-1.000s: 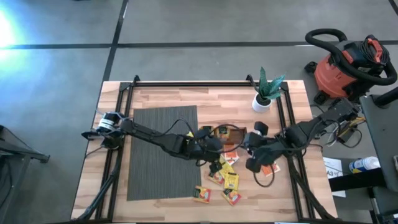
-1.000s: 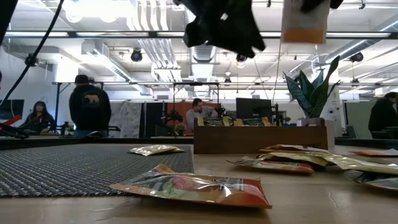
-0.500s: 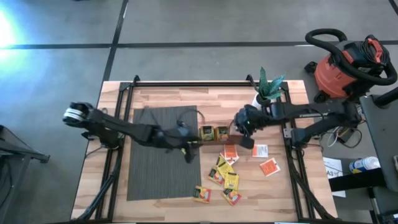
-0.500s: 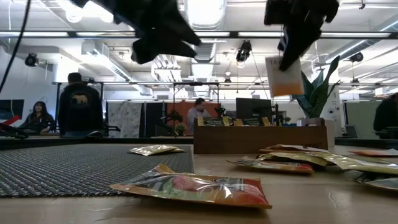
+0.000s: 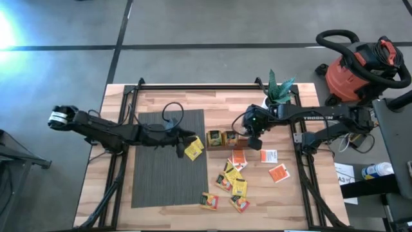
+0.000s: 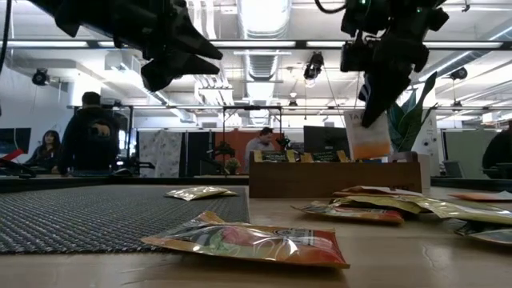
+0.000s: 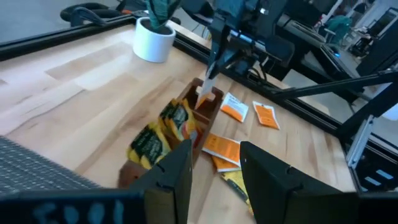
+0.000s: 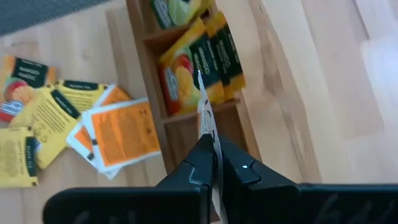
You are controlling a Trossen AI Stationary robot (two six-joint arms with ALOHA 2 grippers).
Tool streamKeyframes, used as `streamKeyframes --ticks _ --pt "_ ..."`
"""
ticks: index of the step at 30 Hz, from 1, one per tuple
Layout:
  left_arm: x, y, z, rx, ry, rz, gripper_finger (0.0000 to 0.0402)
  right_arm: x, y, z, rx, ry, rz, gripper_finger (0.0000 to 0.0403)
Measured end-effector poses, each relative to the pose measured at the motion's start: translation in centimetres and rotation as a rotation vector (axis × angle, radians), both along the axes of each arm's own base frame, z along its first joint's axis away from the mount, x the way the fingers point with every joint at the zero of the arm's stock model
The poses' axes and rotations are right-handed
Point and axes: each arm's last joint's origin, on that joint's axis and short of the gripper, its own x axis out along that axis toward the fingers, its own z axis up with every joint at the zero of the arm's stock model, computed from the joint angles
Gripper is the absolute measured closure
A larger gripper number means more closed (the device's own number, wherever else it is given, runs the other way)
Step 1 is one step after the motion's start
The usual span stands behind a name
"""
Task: Pick & Place Tea
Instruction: Put the white tea bag into the right section of the wooden organizer
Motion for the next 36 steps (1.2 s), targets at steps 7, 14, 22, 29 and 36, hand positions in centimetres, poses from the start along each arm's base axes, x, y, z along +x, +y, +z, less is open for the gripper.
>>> streamKeyframes --ticks 7,14,22,29,36 --pt "0.0 0.5 -0.2 0.036 0.021 0.009 0.0273 -0.2 -0.3 -1.4 -0.009 -0.009 0.009 0.0394" --pt "-0.1 0.5 -0.5 0.038 0.052 0.003 0.0273 0.1 -0.5 -3.7 -0.01 0.05 0.033 0.0394" --pt "-0.2 0.5 -0.9 0.041 0.096 0.003 0.0273 0.9 -1.0 -4.5 -0.143 0.071 0.018 0.0388" --pt "-0.2 0.5 -1.0 0.041 0.11 0.0 0.0273 0.8 -1.1 -4.2 -0.149 0.064 -0.041 0.0351" --pt "-0.3 0.5 -1.2 0.042 0.131 0.0 0.0273 0.7 -1.1 -3.7 -0.151 0.047 -0.044 0.0298"
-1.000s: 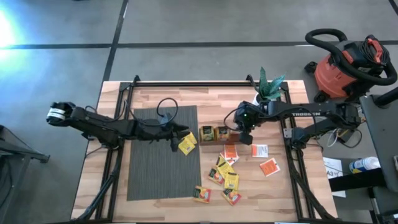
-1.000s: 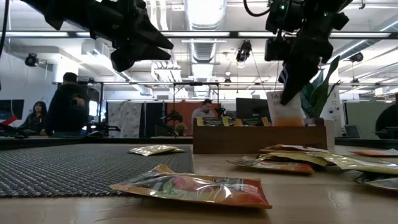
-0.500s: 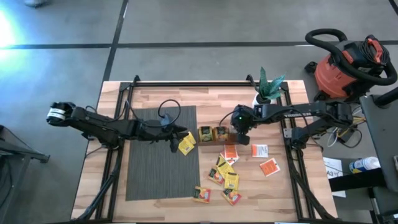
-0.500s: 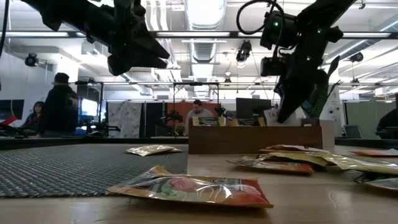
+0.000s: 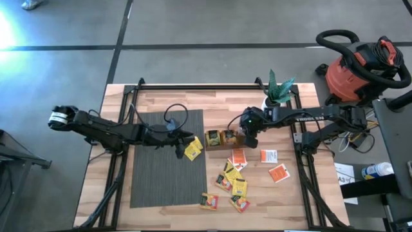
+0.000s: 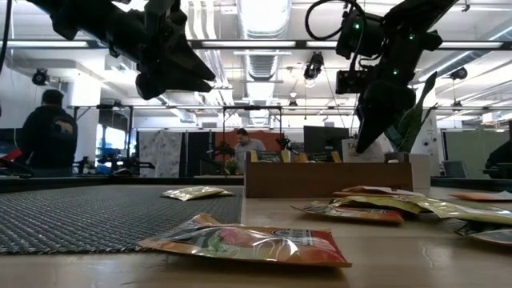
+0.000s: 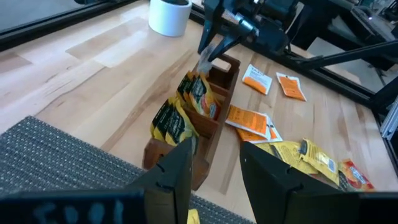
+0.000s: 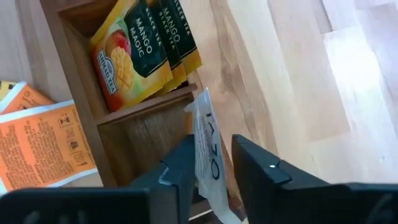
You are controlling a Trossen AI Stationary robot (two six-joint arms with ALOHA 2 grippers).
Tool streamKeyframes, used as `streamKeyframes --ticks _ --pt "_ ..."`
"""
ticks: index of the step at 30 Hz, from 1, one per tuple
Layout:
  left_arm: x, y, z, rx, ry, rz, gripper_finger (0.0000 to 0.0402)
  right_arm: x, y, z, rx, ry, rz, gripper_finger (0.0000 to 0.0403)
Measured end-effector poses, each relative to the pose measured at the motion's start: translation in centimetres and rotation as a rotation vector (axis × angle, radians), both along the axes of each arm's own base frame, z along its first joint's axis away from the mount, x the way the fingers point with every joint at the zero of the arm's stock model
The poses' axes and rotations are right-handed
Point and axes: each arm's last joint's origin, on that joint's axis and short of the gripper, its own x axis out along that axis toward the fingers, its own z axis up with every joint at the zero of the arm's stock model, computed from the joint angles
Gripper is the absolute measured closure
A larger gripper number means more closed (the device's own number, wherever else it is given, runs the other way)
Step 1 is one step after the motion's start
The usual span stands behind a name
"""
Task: Pick & Place Tea
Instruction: Put the white tea bag into the right section of the wooden organizer
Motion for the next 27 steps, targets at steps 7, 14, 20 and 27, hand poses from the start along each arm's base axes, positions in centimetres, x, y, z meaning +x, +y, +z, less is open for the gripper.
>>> streamKeyframes --ticks 7,14,20,27 --pt "-0.3 -0.1 -0.6 -0.026 0.065 -0.017 0.0273 1.0 -0.5 2.3 -0.11 -0.051 -0.047 0.0269" --pt "-1.3 -0.3 -2.6 -0.153 0.28 -0.062 0.0273 2.6 -0.6 6.6 -0.122 -0.17 -0.051 0.0272" --pt "-2.1 -0.3 -5.6 -0.259 0.358 -0.021 0.0273 3.6 0.8 8.6 -0.016 -0.266 -0.075 0.027" --pt "-1.3 -1.8 -5.9 -0.392 0.191 -0.124 0.0273 2.7 4.9 7.3 0.158 -0.137 -0.128 0.0279"
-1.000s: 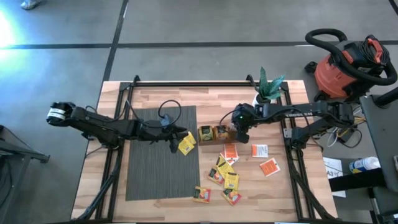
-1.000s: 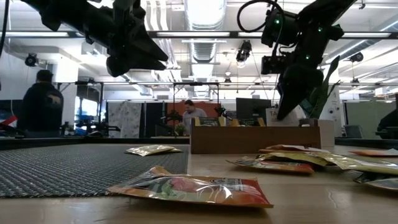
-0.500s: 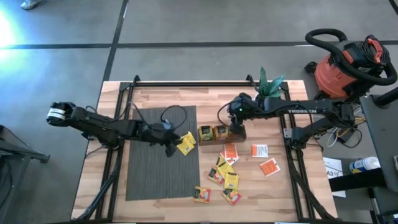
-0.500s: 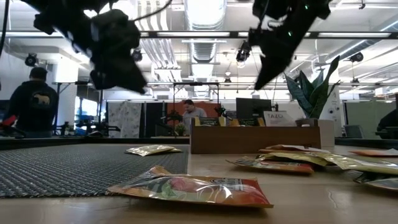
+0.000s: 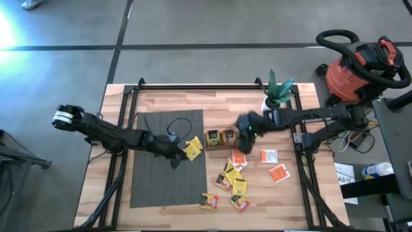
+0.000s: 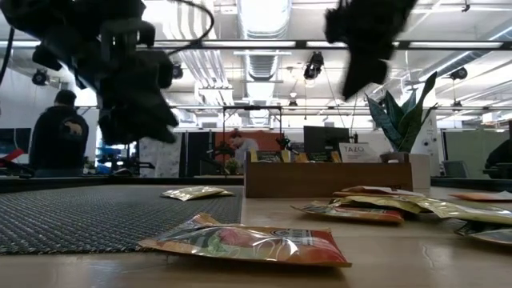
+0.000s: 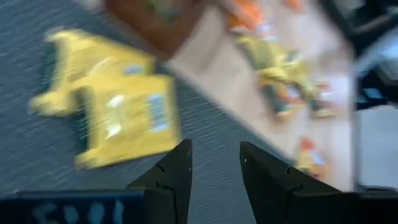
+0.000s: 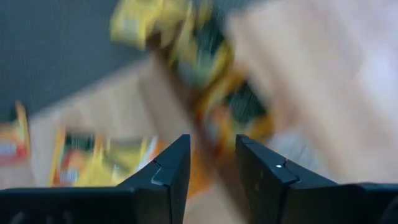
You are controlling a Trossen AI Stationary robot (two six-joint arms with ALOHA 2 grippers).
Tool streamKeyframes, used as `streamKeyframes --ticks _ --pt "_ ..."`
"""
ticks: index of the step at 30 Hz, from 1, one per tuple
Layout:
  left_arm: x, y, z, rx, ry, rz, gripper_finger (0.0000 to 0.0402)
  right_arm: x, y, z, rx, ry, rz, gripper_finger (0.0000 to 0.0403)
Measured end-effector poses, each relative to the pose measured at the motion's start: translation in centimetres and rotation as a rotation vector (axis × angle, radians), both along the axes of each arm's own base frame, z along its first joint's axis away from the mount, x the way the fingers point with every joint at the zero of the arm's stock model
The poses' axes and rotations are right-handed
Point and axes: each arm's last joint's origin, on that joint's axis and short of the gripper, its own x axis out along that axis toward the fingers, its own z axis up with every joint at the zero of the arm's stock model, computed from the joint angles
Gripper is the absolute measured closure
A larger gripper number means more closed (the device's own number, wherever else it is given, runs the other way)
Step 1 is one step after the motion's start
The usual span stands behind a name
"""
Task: Pick & Place Tea
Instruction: Put the white tea bag into the right section of the wooden organizer
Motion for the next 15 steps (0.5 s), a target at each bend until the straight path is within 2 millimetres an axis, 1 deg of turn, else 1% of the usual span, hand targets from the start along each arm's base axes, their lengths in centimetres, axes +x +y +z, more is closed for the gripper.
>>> streamKeyframes --ticks 3,6,9,12,15 --pt "0.4 -0.5 0.5 0.023 -0.073 -0.024 0.0273 -1.4 2.8 -2.0 0.065 0.119 -0.028 0.0284" --pt "0.5 -0.7 0.5 0.019 -0.079 -0.027 0.0273 -3.1 5.7 -3.9 0.123 0.206 -0.092 0.0288" --pt "0.8 -0.8 0.5 0.005 -0.073 -0.034 0.0273 -4.9 7.9 -5.6 0.187 0.268 -0.248 0.0291" --pt "1.5 -1.1 0.6 -0.021 -0.068 -0.067 0.0273 -6.7 9.6 -7.3 0.25 0.31 -0.448 0.0291" --pt "2.3 -1.6 0.8 -0.036 -0.063 -0.099 0.0273 -8.3 10.9 -8.5 0.283 0.335 -0.593 0.0289"
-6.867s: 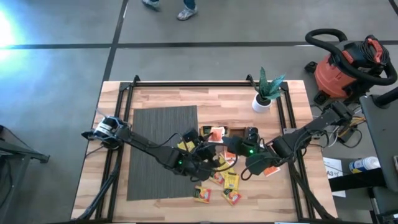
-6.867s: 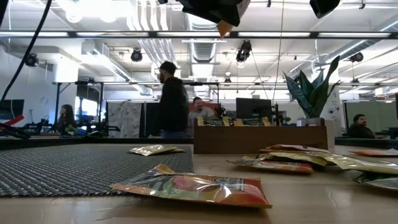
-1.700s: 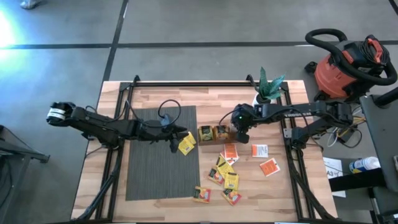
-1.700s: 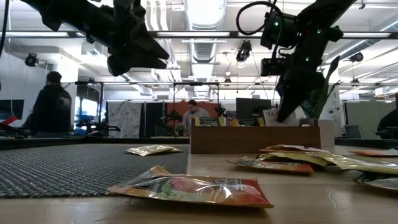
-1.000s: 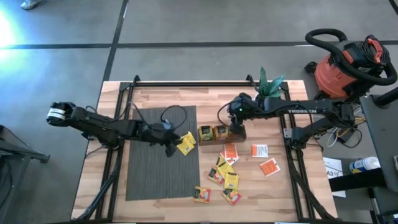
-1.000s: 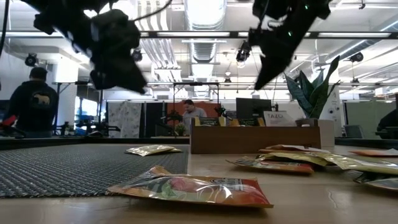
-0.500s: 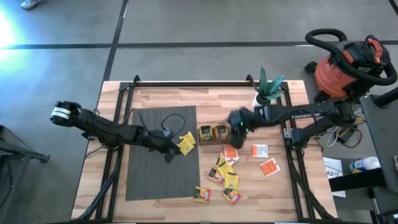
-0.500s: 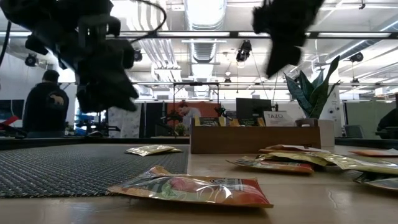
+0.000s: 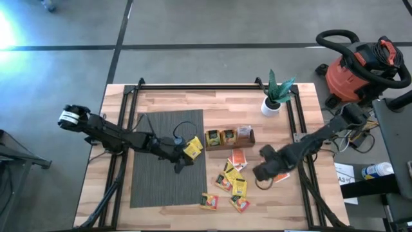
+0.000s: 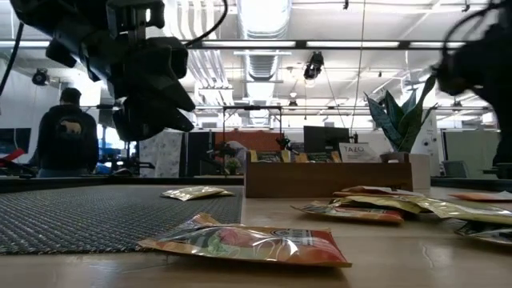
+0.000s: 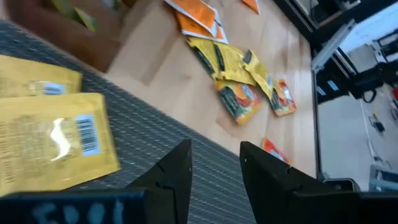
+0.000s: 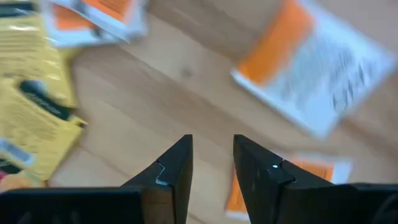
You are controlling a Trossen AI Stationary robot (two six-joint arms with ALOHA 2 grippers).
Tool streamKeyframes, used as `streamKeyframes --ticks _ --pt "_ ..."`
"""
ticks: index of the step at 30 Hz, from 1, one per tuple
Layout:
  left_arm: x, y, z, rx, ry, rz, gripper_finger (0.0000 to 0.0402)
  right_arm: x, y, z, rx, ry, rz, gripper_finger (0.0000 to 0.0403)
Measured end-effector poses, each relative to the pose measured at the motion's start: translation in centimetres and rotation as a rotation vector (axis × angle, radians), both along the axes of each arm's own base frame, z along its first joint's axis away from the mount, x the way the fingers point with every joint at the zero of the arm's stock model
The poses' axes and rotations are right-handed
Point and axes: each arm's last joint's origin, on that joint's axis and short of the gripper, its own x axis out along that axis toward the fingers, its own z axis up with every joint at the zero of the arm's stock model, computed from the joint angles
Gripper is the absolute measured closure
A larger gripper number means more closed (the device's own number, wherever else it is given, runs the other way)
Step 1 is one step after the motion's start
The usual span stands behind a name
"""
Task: Pick & Place Tea
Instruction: Put the white tea bag into the right section of the wooden organizer
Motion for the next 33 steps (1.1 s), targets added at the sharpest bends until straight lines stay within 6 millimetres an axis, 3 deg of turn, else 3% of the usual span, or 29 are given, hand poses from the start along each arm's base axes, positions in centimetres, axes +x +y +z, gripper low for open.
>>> streamKeyframes --ticks 9,13,19,23,27,29,33 --pt "3.5 -2.5 0.4 -0.012 0.016 -0.061 0.0273 -3.6 1.5 -2.5 -0.03 0.087 -0.206 0.0296" --pt "4.8 -3.5 0.5 -0.013 0.018 -0.086 0.0273 -4.2 1.8 -3.2 -0.01 0.074 -0.226 0.0294" --pt "5.3 -3.9 0.4 -0.01 0.026 -0.089 0.0273 -3.6 2.4 -4.1 0.066 -0.002 -0.204 0.0299" --pt "5.3 -3.9 0.4 -0.009 0.029 -0.09 0.0273 -2.3 3.2 -4.6 0.141 -0.156 -0.17 0.0304" --pt "5.3 -3.9 0.4 -0.009 0.027 -0.089 0.0273 -0.5 4.0 -3.3 0.109 -0.467 -0.151 0.0309" --pt "5.3 -3.8 0.5 -0.006 0.024 -0.086 0.0273 0.0 4.1 -2.2 0.065 -0.543 -0.17 0.0311" --pt "6.1 -3.8 1.3 0.023 -0.013 -0.082 0.0273 -0.4 3.9 -1.0 0.004 -0.416 -0.189 0.0312"
